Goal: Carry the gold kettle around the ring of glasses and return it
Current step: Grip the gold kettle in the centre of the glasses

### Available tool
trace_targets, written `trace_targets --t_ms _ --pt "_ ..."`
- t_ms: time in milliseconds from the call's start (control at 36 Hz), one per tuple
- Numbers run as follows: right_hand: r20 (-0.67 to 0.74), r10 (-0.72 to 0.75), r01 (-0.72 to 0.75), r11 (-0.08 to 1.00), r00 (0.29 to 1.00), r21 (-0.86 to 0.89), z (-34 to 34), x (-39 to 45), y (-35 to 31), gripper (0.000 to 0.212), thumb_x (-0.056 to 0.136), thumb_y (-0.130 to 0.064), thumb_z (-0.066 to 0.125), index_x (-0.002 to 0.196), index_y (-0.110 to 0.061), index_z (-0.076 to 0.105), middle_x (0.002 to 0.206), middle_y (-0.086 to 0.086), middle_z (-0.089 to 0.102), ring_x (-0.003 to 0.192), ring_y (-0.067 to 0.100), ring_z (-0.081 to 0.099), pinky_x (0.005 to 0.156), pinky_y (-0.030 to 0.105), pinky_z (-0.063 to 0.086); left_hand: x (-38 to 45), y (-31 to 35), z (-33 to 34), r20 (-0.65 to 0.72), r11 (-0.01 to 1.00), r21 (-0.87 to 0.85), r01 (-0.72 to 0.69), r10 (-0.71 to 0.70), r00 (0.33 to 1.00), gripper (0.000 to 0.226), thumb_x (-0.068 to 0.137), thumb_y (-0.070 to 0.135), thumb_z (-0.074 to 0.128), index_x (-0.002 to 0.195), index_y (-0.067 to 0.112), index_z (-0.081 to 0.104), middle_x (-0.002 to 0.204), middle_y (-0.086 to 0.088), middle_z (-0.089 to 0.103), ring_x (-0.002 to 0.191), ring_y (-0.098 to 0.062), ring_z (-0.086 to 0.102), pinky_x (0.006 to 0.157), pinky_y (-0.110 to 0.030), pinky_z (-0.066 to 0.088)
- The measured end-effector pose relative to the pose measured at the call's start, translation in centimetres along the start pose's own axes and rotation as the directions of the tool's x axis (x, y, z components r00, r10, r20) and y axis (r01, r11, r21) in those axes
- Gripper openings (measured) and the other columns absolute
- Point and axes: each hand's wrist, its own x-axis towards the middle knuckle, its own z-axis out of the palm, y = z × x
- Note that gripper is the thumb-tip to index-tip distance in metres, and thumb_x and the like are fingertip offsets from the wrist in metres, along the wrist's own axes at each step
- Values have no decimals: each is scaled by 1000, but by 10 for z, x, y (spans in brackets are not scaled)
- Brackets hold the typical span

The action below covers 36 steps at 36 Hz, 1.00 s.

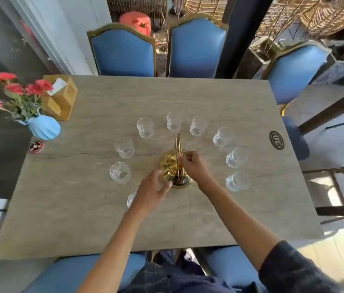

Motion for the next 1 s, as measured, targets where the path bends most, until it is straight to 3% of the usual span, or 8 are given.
trace_targets --t_ms 56,139,306,444,778,917,972,1000 --pt "-21 7 -7 1000 1000 3 8 5 -6 22 93 -32 60 100 -12 67 83 -2 66 77 14 60 70 29 48 5 -3 -5 2 1000 -10 -1 1 1000 66 102 44 68 154 7 49 155 -13 56 144 -30 54 115 -40 45" --pt "-7 64 -63 994 998 89 20 16 -5 29 89 -37 57 86 -11 69 70 0 66 68 17 61 68 39 49 9 -8 -9 23 1000 -24 20 -20 1000 66 102 43 69 154 7 50 154 -14 58 142 -30 55 115 -42 47" --pt "-5 139 -134 963 990 233 29 24 -8 20 96 -24 54 84 -10 62 61 0 57 51 13 52 56 32 44 14 -12 -8 29 996 -81 24 -22 999 67 101 39 72 154 4 50 152 -16 59 142 -30 56 115 -40 47" --pt "-2 150 -144 952 989 269 34 26 -9 32 105 -27 44 85 -10 62 57 -5 49 48 8 44 48 22 39 17 -18 -4 67 997 -71 9 -4 998 71 103 43 67 157 3 45 155 -16 55 144 -31 54 117 -41 45" --pt "-34 118 -107 966 992 235 37 15 -6 25 103 -19 43 84 -9 57 60 -3 48 49 9 41 47 24 34 22 -16 -4 82 978 -194 70 -55 995 73 104 49 62 156 1 43 159 -17 52 145 -29 52 115 -40 46" --pt "2 106 -102 957 994 270 28 -14 -4 27 104 -17 43 83 -9 56 60 -5 46 50 8 41 48 21 35 16 0 -11 13 961 -277 30 -28 1000 104 78 80 46 143 -1 53 130 -11 67 105 -7 53 87 -23 42" --pt "17 92 -93 958 996 271 25 -28 -1 28 105 -20 44 84 -7 58 60 -5 48 51 9 43 50 22 37 16 -3 -8 -2 961 -276 20 -21 1000 94 74 86 43 126 10 59 96 11 61 78 7 48 70 -8 41" --pt "23 79 -83 959 997 271 23 -36 0 29 105 -21 44 84 -7 58 60 -5 48 51 9 44 51 22 37 17 -6 -6 -8 969 -246 25 -28 1000 82 72 91 43 109 20 57 83 16 52 65 8 46 60 -8 41"
